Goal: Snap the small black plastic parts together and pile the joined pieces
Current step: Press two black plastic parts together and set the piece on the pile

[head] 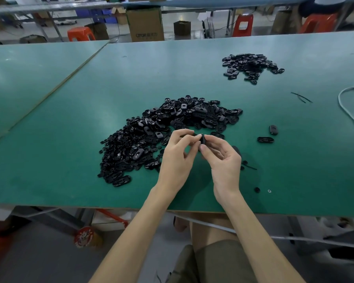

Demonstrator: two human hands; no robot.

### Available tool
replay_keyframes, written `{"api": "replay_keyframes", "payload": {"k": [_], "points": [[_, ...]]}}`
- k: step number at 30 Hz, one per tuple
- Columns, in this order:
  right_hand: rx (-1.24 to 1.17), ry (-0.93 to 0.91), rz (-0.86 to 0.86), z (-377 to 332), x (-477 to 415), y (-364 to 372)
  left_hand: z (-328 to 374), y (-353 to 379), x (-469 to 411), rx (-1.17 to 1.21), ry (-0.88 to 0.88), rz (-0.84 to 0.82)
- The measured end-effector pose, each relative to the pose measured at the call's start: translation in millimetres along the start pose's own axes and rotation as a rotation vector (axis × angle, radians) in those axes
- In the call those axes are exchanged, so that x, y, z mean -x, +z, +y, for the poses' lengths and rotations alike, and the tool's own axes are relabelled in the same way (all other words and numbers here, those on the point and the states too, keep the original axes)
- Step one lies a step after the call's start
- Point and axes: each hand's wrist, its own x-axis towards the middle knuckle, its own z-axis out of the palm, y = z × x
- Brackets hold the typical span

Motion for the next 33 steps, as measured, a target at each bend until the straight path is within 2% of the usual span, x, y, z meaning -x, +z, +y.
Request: {"api": "replay_keyframes", "payload": {"k": [9,14,17,22,28,33], "points": [[0.061,0.001,0.081,0.9,-0.7,0.5,1.5,2.1,1.8,-0.019,0.099,-0.069],[0.075,-0.008,0.031,-1.2,1.2,1.4,0.2,-3.0,-2.6,0.122,-0.073,-0.003],[0.071,-0.019,0.0,-2.9,2.0,2.1,1.5,-3.2,-2.5,0.158,-0.112,0.025],[0.075,-0.039,-0.031,-4.1,2.7,3.3,1.4,-8.7,-2.1,0.348,-0.248,0.032],[0.114,-0.077,-0.062,-4.6,2.5,3.2,4.7,-8.5,-2.2,0.411,-0.281,0.045],[0.119,-0.089,-0.073,-2.9,1.6,2.9,2.7,-5.6,-2.7,0.402,-0.248,-0.045]]}}
